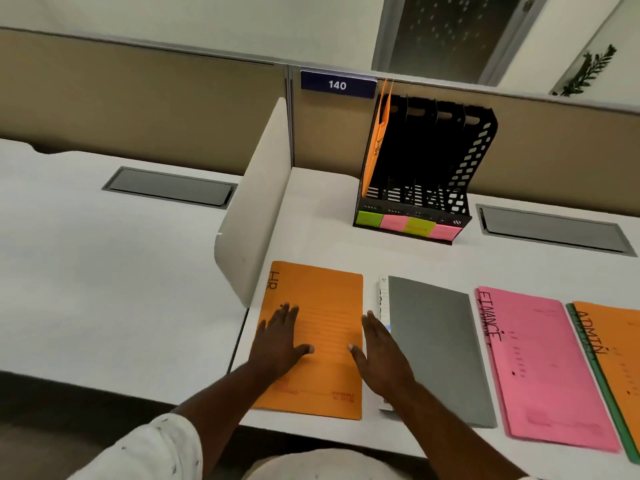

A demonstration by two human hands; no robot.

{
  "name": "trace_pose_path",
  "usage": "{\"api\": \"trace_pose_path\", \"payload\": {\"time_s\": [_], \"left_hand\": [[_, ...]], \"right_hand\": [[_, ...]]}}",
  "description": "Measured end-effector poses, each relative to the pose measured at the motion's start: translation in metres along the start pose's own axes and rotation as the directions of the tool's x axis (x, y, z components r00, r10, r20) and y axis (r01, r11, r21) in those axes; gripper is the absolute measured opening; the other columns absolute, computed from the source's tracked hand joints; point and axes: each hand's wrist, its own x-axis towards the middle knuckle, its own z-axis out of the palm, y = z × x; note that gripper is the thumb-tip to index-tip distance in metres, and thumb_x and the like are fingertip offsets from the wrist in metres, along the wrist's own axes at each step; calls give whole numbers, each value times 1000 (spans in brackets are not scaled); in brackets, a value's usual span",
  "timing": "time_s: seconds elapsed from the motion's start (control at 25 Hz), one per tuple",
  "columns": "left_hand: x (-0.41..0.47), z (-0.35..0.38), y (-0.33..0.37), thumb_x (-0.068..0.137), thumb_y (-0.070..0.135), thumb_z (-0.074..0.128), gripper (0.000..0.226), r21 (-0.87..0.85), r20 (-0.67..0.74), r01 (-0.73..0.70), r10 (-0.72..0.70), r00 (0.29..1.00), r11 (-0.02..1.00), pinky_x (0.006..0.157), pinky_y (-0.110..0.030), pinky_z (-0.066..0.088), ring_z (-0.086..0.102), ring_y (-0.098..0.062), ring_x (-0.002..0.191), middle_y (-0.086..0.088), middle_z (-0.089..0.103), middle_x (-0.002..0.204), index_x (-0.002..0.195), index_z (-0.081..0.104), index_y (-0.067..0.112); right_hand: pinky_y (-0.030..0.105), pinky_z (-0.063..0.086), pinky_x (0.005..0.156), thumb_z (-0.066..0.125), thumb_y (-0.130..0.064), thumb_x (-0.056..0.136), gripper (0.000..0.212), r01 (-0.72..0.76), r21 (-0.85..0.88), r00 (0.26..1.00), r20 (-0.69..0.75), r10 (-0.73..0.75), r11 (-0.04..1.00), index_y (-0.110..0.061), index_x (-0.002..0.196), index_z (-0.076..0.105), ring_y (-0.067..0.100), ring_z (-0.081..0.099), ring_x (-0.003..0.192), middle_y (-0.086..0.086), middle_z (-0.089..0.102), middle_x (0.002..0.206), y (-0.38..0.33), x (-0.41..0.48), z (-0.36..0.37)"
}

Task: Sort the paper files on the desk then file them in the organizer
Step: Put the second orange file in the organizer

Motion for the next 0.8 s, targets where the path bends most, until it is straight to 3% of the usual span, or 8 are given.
{"api": "trace_pose_path", "payload": {"time_s": [0.2, 0.32, 0.48, 0.68, 0.8], "left_hand": [[-17, 12, -29, 81, 68, 64, 106, 20, 42, 131, -132, 990, 991, 120, -55, 24, 20, -32, 152, -12, 11, 167, 158, 10, 19], [-21, 16, -43, 75, 69, 68, 109, 13, 40, 223, -223, 974, 975, 111, -53, 40, 42, -34, 140, -14, 28, 160, 155, 15, 18], [-23, 16, -49, 76, 67, 68, 106, -13, 11, 237, -237, 971, 971, 103, -49, 44, 56, -30, 126, -6, 53, 143, 156, 17, 18], [-17, 7, -45, 78, 63, 70, 93, -191, 14, 309, -313, 950, 931, 100, -52, 49, 63, -32, 117, -5, 62, 133, 149, 28, 22], [-12, -2, -38, 81, 58, 73, 88, -335, 36, 397, -409, 912, 855, 102, -53, 47, 59, -36, 124, -9, 57, 141, 148, 33, 18]], "right_hand": [[39, 21, 124, 38, -58, 101, 78, -12, -29, 970, 244, 19, 1000, -18, 161, 8, 18, 14, 154, 0, 7, 169, -10, -21, 29], [41, 21, 124, 38, -58, 101, 79, -27, -20, 942, 335, 32, 999, -18, 161, 6, 20, 14, 154, 1, 4, 169, -12, -28, 36], [44, 17, 124, 38, -61, 100, 83, -17, -62, 905, 424, 41, 998, -16, 161, 3, 23, 3, 155, 3, -10, 168, -15, -36, 47], [45, 13, 124, 38, -63, 99, 87, -18, -43, 881, 472, 36, 999, -16, 161, 1, 25, -4, 155, 3, -16, 167, -14, -30, 46], [45, 14, 125, 39, -64, 98, 87, -6, -42, 875, 483, 26, 999, -16, 160, 2, 25, -2, 155, 2, -15, 168, -11, -27, 44]]}}
